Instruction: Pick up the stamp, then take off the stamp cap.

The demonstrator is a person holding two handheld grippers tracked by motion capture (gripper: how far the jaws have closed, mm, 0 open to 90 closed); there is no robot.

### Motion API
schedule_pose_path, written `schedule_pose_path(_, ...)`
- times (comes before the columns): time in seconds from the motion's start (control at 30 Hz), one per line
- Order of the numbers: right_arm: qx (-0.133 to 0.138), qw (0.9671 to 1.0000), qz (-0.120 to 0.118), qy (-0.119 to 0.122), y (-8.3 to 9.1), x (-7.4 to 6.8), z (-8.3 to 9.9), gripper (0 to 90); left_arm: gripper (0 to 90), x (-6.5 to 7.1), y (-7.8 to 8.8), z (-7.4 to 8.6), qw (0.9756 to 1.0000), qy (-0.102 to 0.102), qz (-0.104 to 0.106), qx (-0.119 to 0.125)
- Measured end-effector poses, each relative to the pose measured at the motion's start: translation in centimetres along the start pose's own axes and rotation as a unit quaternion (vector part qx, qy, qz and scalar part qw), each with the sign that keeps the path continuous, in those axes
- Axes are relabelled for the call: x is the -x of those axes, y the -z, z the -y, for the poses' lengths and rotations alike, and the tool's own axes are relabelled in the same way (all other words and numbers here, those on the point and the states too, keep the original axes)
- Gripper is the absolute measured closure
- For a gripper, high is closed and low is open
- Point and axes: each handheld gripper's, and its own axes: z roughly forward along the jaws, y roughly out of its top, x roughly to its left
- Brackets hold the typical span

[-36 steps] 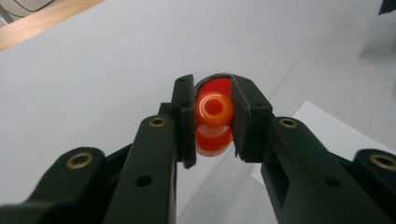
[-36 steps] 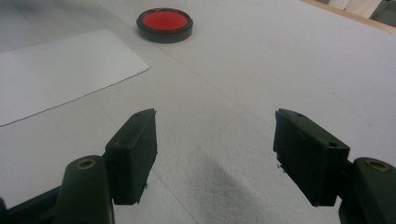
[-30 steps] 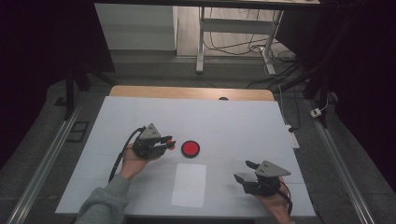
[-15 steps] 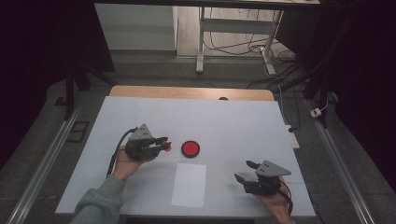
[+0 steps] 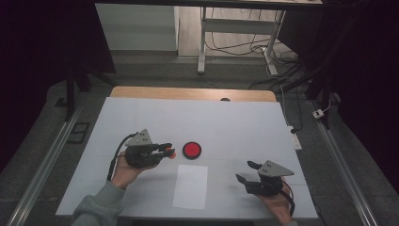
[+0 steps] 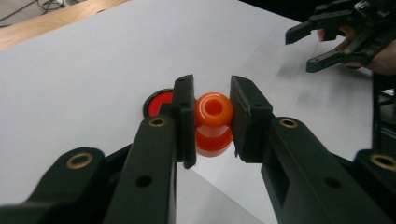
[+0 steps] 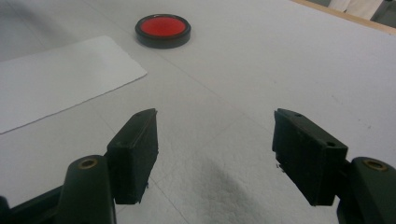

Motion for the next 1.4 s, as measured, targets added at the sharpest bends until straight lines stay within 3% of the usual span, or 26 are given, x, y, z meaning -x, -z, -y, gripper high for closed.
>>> schedule_pose_path(0.27, 0.014, 0.9999, 0.000, -0.001, 0.2, -0.2, -0.2, 30.8, 72.1, 1.2, -0.6, 0.1, 0.9998, -0.004, 0.020, -0.004)
schedule_pose_path(0.43, 0.008, 0.9999, 0.001, 0.007, 0.4, -0.6, -0.2, 31.1, 72.1, 1.7, -1.3, 0.0, 0.9995, -0.005, 0.030, -0.009)
schedule_pose_path(0.6, 0.015, 0.9999, 0.002, 0.003, 0.6, -0.6, -0.3, 31.2, 72.1, 2.2, -2.1, 0.3, 0.9990, 0.006, 0.042, -0.014)
schedule_pose_path(0.8, 0.015, 0.9998, 0.002, 0.011, 1.1, -1.2, -0.4, 31.2, 72.1, 3.5, -3.4, 0.2, 0.9983, -0.002, 0.055, -0.020)
schedule_pose_path(0.97, 0.016, 0.9998, 0.003, 0.011, 0.9, -1.2, -0.4, 31.2, 72.1, 4.0, -3.8, 0.1, 0.9979, -0.010, 0.060, -0.019)
schedule_pose_path(1.4, 0.017, 0.9998, 0.003, 0.010, 0.8, -1.5, -0.7, 30.4, 72.1, 4.1, -4.2, 0.2, 0.9981, -0.001, 0.059, -0.017)
